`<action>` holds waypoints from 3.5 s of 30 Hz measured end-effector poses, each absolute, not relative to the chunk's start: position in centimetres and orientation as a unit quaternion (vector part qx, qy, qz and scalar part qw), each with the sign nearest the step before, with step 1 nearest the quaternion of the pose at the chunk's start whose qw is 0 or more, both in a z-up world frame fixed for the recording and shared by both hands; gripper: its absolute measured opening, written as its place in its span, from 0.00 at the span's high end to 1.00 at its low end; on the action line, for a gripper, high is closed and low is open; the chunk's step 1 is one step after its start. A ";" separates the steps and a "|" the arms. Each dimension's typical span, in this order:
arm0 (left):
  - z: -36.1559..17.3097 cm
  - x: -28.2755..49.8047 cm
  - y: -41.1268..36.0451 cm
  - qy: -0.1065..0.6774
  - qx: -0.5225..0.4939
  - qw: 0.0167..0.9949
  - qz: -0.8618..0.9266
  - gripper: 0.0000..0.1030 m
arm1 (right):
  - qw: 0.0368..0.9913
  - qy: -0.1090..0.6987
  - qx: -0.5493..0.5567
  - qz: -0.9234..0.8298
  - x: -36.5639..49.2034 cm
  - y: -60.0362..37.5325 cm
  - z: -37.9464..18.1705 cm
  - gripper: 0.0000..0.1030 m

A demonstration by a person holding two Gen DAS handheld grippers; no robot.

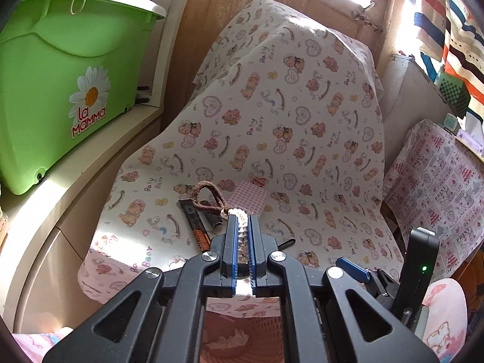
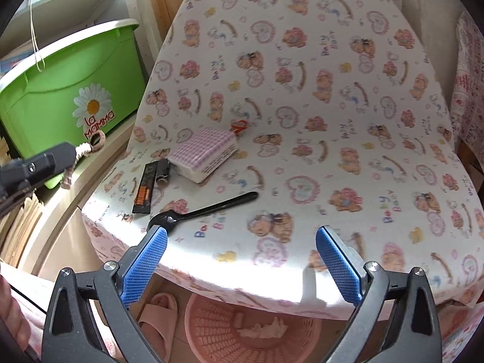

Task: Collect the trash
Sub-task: 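Grasp the black spoon handle with the right tool while the left tool holds the cord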

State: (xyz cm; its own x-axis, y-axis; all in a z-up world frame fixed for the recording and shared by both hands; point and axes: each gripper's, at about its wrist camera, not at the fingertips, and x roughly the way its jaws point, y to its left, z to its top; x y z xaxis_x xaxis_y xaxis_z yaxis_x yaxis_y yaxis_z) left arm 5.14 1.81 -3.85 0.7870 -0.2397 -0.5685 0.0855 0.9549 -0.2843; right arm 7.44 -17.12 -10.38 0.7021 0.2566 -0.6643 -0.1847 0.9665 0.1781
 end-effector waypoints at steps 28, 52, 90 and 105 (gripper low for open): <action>-4.0 5.6 4.0 0.313 -0.163 0.934 -0.061 0.95 | 0.930 0.352 0.037 0.096 11.1 -12.9 -11.7 0.30; -3.1 5.1 4.4 0.298 -0.137 0.943 -0.047 0.94 | 0.942 0.322 -0.031 0.090 8.5 -9.4 -13.1 0.11; -3.5 5.2 3.5 0.304 -0.130 0.942 -0.051 0.94 | 0.945 0.317 0.066 0.040 9.9 -18.6 -10.5 0.29; -3.8 5.3 3.0 0.312 -0.123 0.941 -0.054 0.94 | 0.940 0.340 0.001 0.042 13.4 -16.2 -12.6 0.67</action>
State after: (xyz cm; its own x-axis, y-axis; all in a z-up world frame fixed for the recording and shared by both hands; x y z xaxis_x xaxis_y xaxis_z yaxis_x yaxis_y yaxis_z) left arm 5.35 2.99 -3.83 0.7996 -0.1775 -0.5737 0.0241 0.9640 -0.2647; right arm 13.42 -16.20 -12.60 0.7654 0.0792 -0.6386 -0.0774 0.9965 0.0309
